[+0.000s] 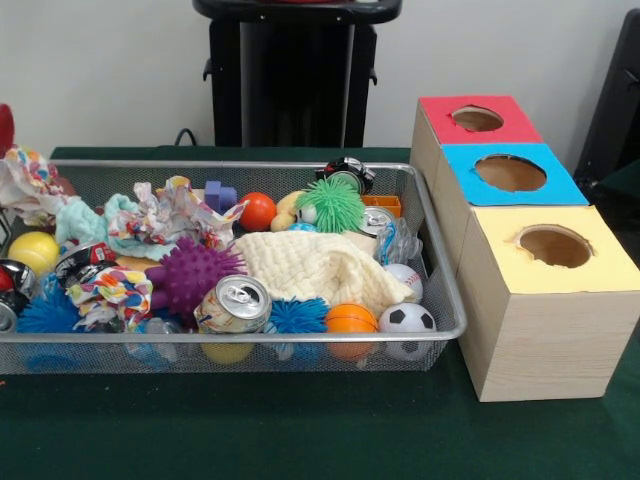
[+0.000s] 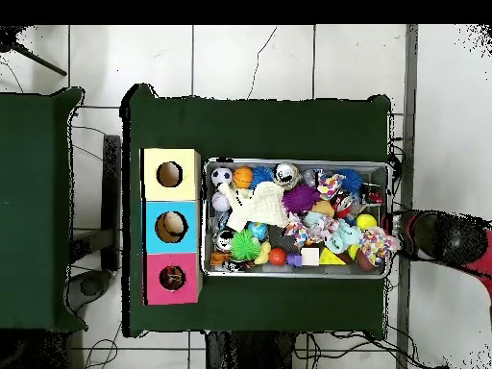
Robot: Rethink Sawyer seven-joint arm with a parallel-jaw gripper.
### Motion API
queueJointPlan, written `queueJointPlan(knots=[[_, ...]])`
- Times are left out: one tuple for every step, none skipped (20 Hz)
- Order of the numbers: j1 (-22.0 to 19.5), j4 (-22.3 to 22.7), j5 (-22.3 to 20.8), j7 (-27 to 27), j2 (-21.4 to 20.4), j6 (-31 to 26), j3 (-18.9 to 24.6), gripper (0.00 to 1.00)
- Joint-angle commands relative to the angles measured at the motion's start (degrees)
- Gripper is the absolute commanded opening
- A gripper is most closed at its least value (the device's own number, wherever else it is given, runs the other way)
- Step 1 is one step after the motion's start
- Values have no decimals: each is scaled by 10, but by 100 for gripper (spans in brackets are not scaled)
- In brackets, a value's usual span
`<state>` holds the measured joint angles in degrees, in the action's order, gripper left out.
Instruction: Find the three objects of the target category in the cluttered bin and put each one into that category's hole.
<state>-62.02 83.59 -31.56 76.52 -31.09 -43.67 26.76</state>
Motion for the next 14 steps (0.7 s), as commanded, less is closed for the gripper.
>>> queueJointPlan(knots=[[-30, 48, -47, -176, 40, 4, 52, 0], [-34, 57, -50, -165, 38, 13, 51, 0], [-40, 68, -52, -153, 35, 23, 51, 0], [-45, 76, -53, -143, 33, 31, 51, 0], [-50, 85, -54, -133, 31, 36, 50, 0], [-53, 93, -56, -123, 29, 40, 48, 0], [-58, 102, -57, -114, 25, 47, 47, 0], [-64, 112, -59, -107, 21, 55, 47, 0], [-68, 120, -60, -99, 16, 60, 46, 0], [-71, 129, -61, -91, 11, 67, 45, 0], [-75, 137, -62, -84, 7, 72, 45, 0], [-76, 144, -62, -75, 2, 77, 43, 0], [-80, 151, -63, -68, 0, 84, 43, 0], [-82, 158, -64, -62, -2, 90, 41, 0]])
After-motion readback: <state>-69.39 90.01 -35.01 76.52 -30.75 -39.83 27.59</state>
